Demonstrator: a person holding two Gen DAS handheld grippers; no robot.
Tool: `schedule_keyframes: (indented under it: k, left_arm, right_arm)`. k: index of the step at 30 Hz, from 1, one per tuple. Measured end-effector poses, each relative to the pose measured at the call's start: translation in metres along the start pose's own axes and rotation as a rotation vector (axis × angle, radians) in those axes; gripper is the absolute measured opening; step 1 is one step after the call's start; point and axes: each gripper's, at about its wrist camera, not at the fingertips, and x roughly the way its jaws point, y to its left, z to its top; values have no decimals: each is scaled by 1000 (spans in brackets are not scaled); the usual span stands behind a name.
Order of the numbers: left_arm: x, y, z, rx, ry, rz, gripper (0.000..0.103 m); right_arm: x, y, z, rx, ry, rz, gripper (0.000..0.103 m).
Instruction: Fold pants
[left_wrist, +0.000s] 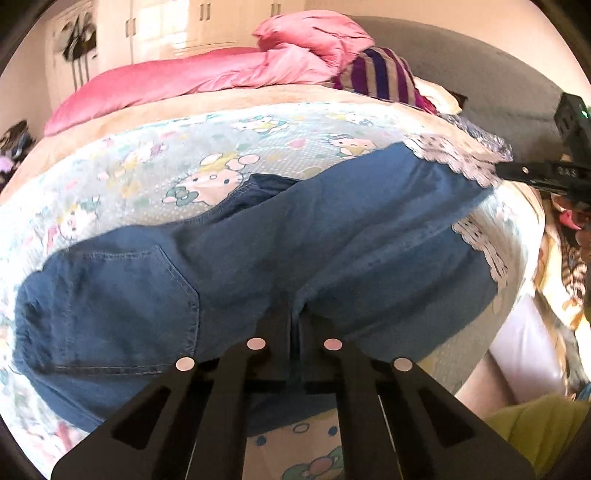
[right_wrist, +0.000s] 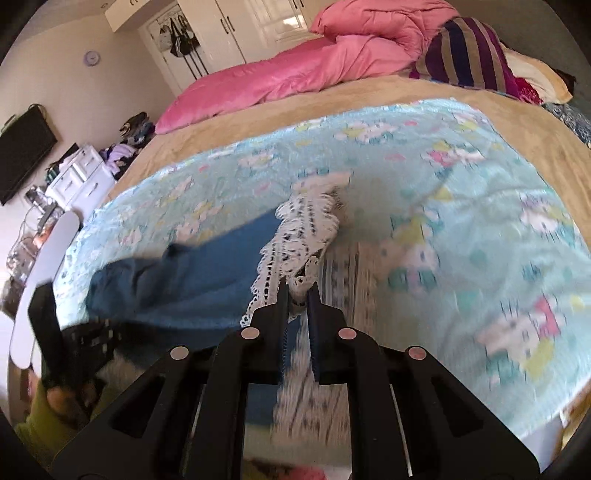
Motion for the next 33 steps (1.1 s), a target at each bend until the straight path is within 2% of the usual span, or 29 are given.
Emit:
schedule_keyframes:
  k: [3,9,13,16,20,24,28,30,33]
  left_arm:
    - [-7,-3,-3,46,12,-3,2]
    - [2,-6,-13,83,89,-8,2]
    - [3,-9,-14,99,106,-10,2]
    - [5,-12,-15,117,117,-8,2]
    - [13,-14,-17,132,155,-5,2]
    - [14,-10,-18,113,189,-37,3]
    - [-1,0,-22,61,151,-82,3]
    - [-15,-2,-22,61,103,-89,4]
    - [-29,-14,-18,97,61,-99,10]
  right_arm:
    - [-7,-5,-24,20,31,3,5]
    - [16,-21,-65,83,141,-7,5]
    - [13,-26,-74,115,150,8,5]
    - [7,-21,-77,79,138,-5,5]
    - [23,-28,-91,107,193,-9,5]
    - [19,-30,-92,105,238,5,6]
    - [-6,-30,-84,72,169,-15,19]
    - [-11,-28,-77,50,133,-19,27]
    - [0,-23,-70,21,136,-7,39]
